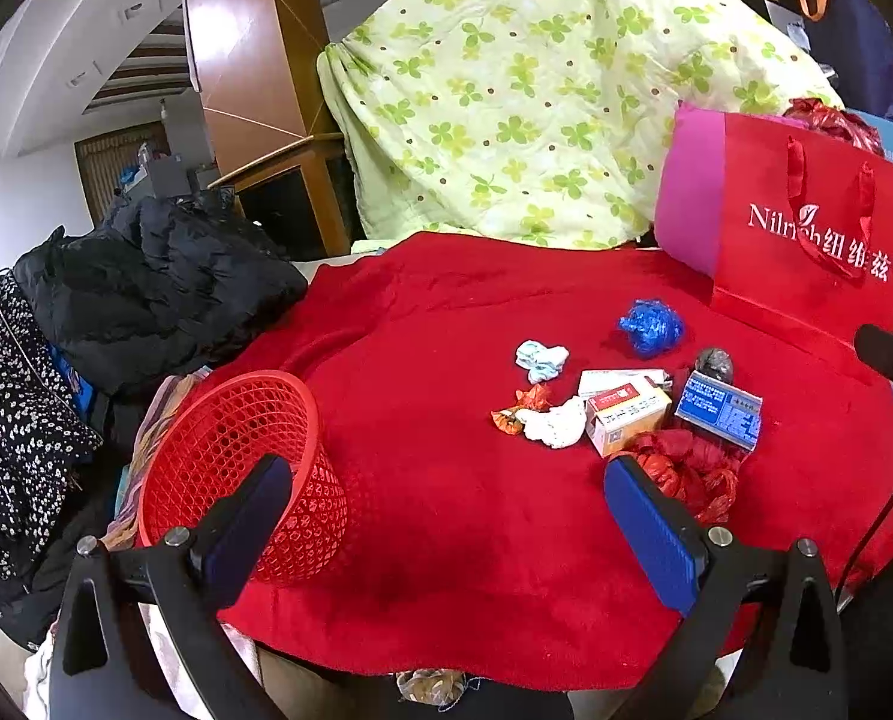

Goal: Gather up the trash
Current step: 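Move both tools toward the pile of trash on the red cloth, then grasp the blue-and-white box with the right tool while the left tool grasps the white-orange medicine box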

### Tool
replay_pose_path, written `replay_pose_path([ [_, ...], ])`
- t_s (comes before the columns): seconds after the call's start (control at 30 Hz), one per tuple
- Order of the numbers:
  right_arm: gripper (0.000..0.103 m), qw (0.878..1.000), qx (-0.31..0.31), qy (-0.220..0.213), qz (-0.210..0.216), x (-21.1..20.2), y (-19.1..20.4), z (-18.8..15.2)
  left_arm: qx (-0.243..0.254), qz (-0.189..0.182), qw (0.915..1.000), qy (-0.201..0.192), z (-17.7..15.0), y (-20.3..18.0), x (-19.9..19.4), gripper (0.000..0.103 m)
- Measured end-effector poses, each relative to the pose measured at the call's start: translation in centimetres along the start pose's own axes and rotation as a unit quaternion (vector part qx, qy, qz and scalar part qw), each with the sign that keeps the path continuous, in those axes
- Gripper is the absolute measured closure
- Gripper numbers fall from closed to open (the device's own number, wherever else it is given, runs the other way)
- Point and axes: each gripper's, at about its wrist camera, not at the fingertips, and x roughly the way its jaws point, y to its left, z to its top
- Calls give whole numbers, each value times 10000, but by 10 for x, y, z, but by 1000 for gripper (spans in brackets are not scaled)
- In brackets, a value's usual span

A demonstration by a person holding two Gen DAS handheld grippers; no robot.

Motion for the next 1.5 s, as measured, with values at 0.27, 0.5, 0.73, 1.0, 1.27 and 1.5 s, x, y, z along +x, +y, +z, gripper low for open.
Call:
replay_pose_path([
  [0.27,0,9999,94,82,76,19,-4,-2,101,76,9999,95,1,-7,8,0],
  [0.5,0,9996,-28,289,-71,37,-2,-8,206,13,9996,203,-2,-16,15,0],
  [0.73,0,9990,-193,354,-217,43,0,-11,327,-20,9989,337,-5,-28,23,0],
  [1.0,0,9988,-234,287,-311,43,-6,-9,465,-78,9981,401,-8,-39,28,0],
  [1.27,0,9992,-217,320,-83,55,-15,-8,516,-163,9971,544,-14,-40,43,0],
  [1.5,1,9911,-415,432,1188,94,-35,-18,590,-422,9943,788,-24,-39,72,0],
])
